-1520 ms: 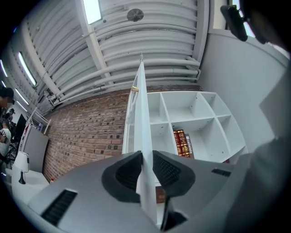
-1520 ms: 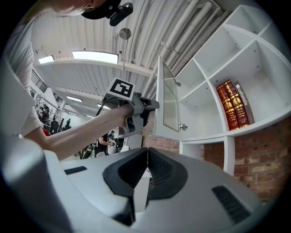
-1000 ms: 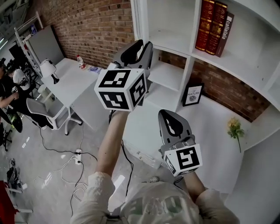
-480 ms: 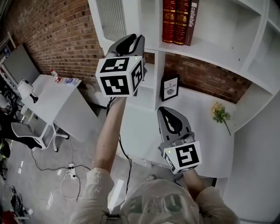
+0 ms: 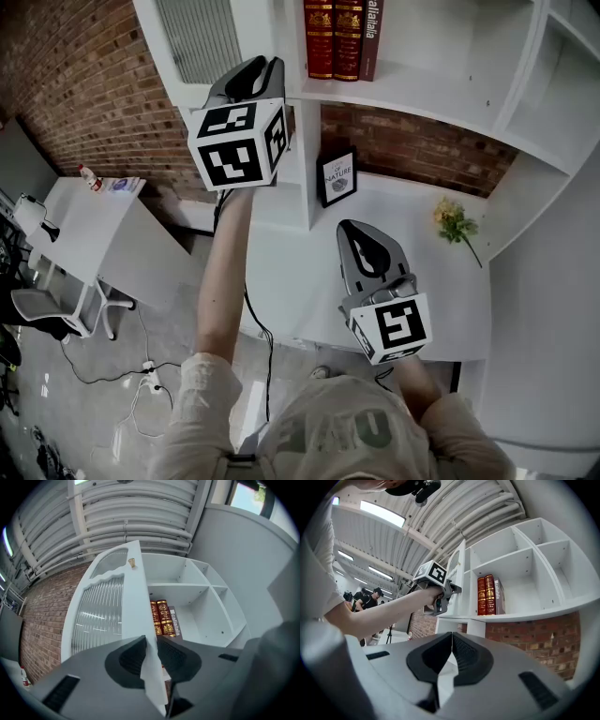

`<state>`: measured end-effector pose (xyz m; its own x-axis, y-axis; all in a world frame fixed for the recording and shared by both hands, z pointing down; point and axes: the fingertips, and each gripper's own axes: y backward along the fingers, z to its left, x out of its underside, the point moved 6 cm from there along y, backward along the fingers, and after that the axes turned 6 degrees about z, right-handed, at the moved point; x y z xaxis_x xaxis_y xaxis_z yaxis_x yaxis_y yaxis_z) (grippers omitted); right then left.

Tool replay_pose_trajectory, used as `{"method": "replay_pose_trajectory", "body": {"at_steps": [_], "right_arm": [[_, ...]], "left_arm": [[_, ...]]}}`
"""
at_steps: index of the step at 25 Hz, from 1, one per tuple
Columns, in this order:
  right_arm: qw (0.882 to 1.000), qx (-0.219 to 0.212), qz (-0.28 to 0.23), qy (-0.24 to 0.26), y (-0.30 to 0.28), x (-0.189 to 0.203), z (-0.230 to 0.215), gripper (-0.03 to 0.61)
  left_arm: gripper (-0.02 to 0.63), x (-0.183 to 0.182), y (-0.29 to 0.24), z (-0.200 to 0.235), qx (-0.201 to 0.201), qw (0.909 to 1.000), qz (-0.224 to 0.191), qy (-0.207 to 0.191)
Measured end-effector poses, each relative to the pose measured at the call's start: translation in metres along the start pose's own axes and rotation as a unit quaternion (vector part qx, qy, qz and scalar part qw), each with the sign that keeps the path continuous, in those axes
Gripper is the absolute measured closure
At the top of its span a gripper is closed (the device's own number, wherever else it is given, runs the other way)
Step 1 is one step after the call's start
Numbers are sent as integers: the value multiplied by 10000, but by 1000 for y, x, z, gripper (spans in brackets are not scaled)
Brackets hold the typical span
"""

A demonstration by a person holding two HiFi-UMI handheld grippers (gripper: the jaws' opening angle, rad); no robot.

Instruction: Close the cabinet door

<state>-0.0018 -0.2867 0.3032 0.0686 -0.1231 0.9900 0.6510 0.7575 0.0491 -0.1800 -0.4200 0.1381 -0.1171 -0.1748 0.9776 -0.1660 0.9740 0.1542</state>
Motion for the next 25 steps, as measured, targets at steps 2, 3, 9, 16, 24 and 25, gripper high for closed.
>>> {"method": "replay_pose_trajectory", "body": {"at_steps": [2, 3, 9, 16, 24, 25], "right_arm": [[10000, 31, 27, -10, -2, 2, -3, 563], [10000, 46, 34, -18, -3, 3, -5, 563], [10000, 89, 30, -3, -6, 6, -8, 561], [9995, 305, 88, -39, -6, 10, -22, 562], [9986, 472, 201, -148, -9, 22, -30, 562], [9985, 494, 208, -150, -9, 22, -31, 561]], "left_arm": [[528, 1, -7, -1, 30, 10000, 26, -4], [528, 1, -10, -1, 55, 10000, 42, 5], [531, 2, -25, -2, 114, 9999, 92, 26], [535, 6, -42, -1, 79, 9999, 102, 114], [538, 8, -60, -2, 29, 9999, 159, 18], [539, 9, -60, -2, 26, 9999, 158, 13]]}}
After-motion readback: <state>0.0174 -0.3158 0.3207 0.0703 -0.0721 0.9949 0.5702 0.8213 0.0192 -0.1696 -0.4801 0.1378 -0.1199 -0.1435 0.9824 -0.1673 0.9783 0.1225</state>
